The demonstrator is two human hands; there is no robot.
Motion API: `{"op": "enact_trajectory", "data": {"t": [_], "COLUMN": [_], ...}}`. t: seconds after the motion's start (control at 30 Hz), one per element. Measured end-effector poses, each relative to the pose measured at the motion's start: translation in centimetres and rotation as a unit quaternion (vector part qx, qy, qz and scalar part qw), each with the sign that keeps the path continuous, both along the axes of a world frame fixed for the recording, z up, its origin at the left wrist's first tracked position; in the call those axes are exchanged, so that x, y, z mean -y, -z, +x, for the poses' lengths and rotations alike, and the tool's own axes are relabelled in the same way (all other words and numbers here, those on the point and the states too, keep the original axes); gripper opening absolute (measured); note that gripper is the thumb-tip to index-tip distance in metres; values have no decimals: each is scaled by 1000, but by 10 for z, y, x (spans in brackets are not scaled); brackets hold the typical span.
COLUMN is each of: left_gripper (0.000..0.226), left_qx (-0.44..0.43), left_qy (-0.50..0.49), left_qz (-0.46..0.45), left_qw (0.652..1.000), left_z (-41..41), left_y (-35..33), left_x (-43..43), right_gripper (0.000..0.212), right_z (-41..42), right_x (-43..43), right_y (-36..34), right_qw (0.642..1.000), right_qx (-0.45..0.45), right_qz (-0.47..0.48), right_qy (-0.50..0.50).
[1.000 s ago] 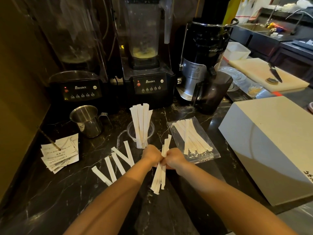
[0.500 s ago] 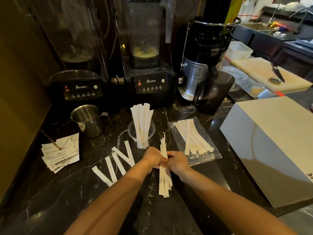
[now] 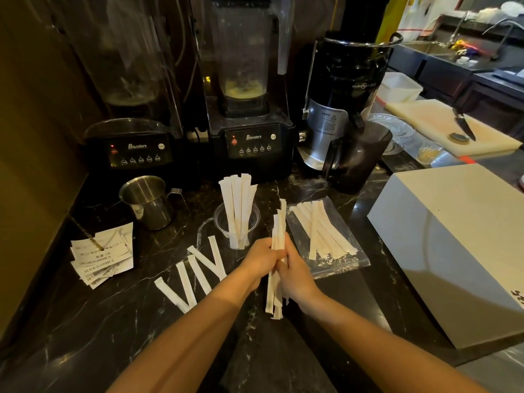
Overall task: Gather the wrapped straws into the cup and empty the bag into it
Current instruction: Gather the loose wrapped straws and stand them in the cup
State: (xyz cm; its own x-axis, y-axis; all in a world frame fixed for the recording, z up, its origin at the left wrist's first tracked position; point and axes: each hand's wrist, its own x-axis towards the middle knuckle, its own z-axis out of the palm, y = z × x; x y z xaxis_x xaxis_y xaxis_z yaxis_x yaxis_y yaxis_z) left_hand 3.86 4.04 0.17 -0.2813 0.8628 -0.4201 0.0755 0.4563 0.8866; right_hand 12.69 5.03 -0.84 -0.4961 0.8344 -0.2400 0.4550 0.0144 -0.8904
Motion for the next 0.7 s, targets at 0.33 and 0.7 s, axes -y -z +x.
{"op": "enact_trajectory", "data": {"t": [0.33,0.7], "left_gripper": [32,17], "left_qx": [103,156], "left_qy": [-45,-248], "left_qz": [131,251], "left_qw": [985,923], "left_z": [-21,-65], "left_y": [-32,-51], "left_x": [18,73], "right_gripper": [63,79], "right_z": [-11,-63], "right_x": [9,47], "right_y": [-38,-55], "right_qw": [991,973], "right_qx": [-111,-127], "right_qz": [43,-10], "right_qy": [-56,-193]}}
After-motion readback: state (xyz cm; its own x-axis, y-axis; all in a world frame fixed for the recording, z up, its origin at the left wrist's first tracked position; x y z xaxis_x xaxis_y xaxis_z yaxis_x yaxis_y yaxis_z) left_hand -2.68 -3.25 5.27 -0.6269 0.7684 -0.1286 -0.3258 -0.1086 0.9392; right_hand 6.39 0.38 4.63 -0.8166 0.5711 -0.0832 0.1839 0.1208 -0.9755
